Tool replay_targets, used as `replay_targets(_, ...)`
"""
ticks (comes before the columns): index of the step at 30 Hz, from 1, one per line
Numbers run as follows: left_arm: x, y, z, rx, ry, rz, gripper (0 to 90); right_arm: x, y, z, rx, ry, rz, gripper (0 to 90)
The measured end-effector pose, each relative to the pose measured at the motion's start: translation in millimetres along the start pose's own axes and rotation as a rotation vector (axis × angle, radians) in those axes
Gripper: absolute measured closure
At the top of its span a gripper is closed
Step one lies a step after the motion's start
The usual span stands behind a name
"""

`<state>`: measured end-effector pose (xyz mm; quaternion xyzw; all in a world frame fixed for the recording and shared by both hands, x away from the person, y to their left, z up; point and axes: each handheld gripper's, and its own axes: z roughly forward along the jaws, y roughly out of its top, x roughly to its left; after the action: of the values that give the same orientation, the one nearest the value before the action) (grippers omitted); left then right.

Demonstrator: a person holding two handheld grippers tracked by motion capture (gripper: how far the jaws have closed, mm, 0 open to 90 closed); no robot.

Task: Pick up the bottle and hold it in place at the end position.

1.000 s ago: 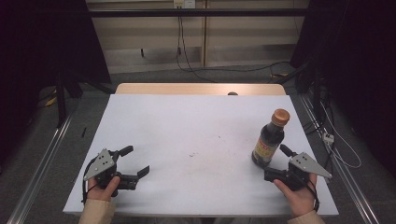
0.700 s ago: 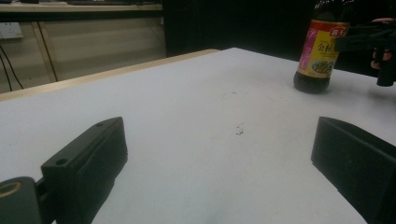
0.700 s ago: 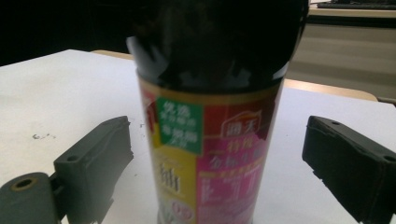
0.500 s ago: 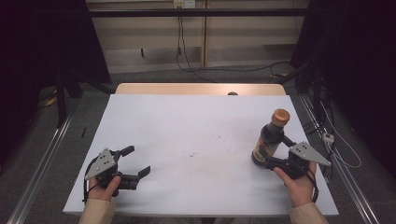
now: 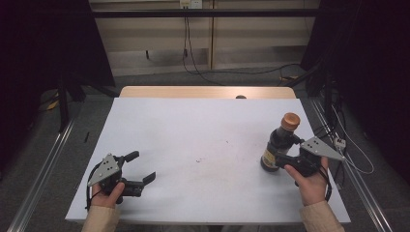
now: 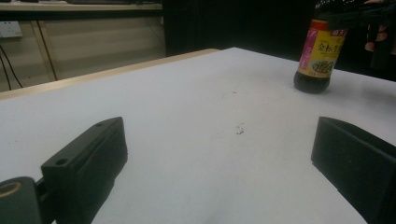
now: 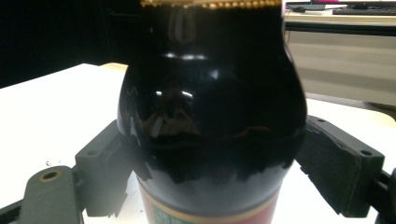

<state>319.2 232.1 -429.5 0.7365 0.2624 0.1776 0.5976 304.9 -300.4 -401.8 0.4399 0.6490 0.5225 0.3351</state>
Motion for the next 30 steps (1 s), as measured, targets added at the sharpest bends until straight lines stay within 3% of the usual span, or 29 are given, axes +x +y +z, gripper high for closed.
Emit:
replay_targets(7, -0.4, -0.1, -0.2, -0.002, 0.001, -0.003, 3.4, -0.3, 2.2, 4.6, 0.018, -0.004, 0.004, 17.2)
replay_targets(12, 0.1, -0.2, -0.8, -0.008, 0.002, -0.005, 3.4, 2.4, 4.3, 6.2, 0.030, 0.018, -0.003, 25.9)
replay_targets(30, 0.4, -0.2, -1.3, -0.014, 0.005, -0.004, 3.4, 0.3, 9.8, 5.1, 0.068, 0.032, -0.016, 27.4)
